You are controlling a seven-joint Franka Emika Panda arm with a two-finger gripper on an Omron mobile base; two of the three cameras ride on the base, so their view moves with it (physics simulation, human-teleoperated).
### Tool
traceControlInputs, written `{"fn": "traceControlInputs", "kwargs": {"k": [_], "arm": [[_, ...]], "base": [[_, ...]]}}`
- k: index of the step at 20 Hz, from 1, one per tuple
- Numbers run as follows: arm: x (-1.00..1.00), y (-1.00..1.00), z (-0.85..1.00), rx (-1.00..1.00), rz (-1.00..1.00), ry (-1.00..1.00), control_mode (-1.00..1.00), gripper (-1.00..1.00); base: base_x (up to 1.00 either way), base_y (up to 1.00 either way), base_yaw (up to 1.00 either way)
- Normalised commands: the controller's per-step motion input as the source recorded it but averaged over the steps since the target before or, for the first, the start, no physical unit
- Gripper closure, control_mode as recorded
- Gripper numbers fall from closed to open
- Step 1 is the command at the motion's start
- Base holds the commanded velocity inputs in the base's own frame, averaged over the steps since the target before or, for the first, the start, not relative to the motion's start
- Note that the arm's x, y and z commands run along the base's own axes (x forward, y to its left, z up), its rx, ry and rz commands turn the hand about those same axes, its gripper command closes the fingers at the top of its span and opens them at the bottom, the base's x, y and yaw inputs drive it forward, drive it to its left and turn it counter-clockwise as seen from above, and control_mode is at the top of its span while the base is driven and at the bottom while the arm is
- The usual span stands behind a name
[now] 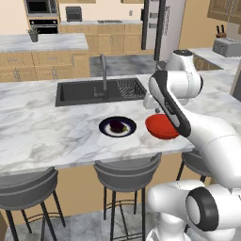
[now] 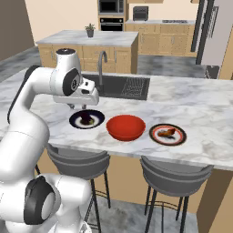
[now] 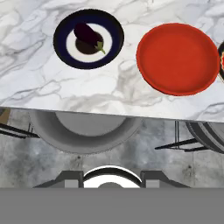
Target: Pick the chicken drumstick and eggplant from their plates and place them in the bowl. Then put the bowl in the fridge.
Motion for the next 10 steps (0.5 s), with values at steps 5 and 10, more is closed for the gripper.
{"fn": "traceControlInputs", "kwargs": {"k": [5,10], "arm": [[-0.11,0.03,-0.09,-0.01,0.00,0.03,-1.00,-1.00],[-0.06,0.27,-0.28,-0.06,0.15,0.00,-1.00,-1.00]], "base": [[0.00,0.00,0.00],[0.00,0.00,0.00]]}}
